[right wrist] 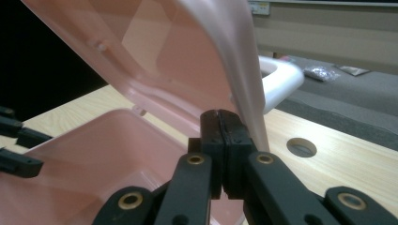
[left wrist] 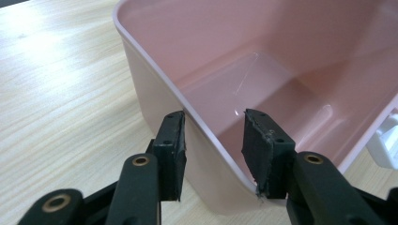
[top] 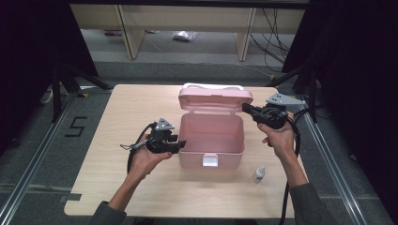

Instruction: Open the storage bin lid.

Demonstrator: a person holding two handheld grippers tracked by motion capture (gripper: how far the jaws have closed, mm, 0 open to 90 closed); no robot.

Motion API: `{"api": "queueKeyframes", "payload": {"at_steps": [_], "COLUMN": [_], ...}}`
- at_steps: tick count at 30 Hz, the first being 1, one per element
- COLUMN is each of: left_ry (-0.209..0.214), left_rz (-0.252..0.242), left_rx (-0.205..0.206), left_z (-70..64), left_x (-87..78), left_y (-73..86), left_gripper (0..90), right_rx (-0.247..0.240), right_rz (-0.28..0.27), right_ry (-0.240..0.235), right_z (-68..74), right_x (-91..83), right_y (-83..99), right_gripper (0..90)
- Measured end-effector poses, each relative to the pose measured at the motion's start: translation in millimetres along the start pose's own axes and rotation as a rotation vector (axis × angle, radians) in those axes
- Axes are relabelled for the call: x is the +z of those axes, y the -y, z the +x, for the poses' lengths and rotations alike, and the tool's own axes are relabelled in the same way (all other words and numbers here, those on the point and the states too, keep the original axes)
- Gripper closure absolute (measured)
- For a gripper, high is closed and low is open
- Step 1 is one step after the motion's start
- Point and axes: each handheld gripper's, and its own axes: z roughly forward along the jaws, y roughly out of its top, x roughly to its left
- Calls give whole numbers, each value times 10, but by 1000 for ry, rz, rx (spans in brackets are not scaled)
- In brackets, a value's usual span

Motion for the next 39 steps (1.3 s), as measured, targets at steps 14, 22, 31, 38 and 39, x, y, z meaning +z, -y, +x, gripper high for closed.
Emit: {"api": "queueKeyframes", "payload": {"at_steps": [14,22,31,38,39], "left_ry": [1,0,-1,2,2], "left_rz": [7,3,4,4,4], "left_rx": [-1,-6,-2,-7,-6], "left_z": [-28,-33,-33,-37,-38], "left_x": [-18,-18,-19,-18,-18], "left_y": [12,17,17,18,17], "left_gripper": [585,581,577,572,572], "right_rx": [24,23,75,59,63], "right_rz": [36,44,70,80,87], "right_ry": [29,47,62,72,70], "right_z": [-158,-251,-310,-335,-335], "right_x": [225,337,457,510,515], "right_y": [-47,-18,58,100,103], "right_gripper": [899,899,895,881,881]}}
